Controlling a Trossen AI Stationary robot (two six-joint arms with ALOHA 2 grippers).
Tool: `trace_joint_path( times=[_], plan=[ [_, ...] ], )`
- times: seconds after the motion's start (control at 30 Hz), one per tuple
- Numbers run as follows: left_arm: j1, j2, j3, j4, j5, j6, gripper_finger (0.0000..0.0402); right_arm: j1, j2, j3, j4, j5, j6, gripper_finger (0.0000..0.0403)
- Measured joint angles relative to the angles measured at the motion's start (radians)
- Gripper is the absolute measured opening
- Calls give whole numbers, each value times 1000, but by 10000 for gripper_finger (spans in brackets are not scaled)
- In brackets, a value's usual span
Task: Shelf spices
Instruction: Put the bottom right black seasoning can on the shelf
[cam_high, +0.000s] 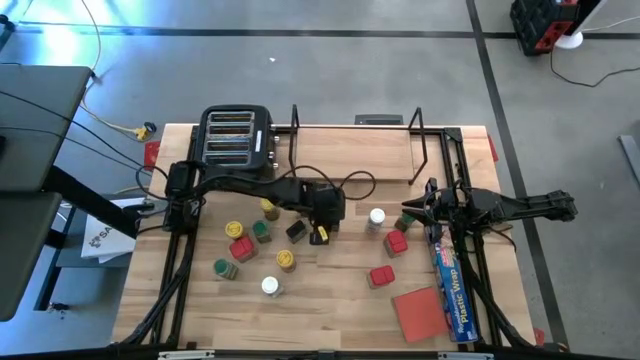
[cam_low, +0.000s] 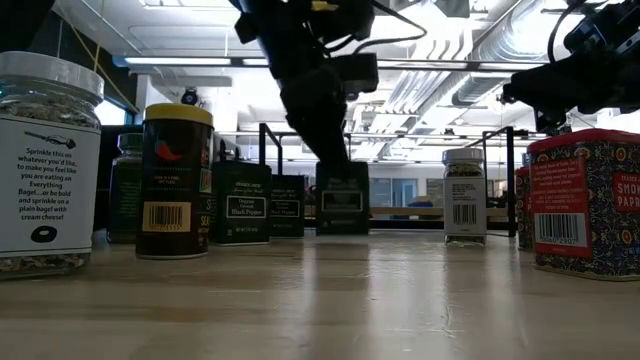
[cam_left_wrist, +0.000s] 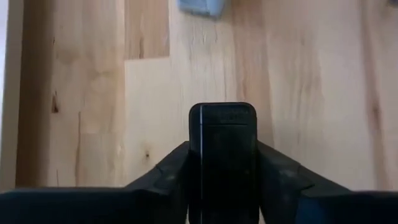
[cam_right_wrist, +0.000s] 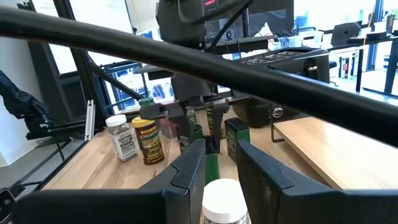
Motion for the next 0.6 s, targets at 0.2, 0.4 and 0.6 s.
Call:
trace_joint_path(
  times=[0.2,0.4,0.6],
  plan=[
    [35,2,157,-142,-17,100,118,0,0,0,0,0,0,85],
    [187,-1,369,-285,-49,272,118,0,0,0,0,0,0,85],
    [414,0,419,-319,-9,451,118,0,0,0,0,0,0,85]
  ],
)
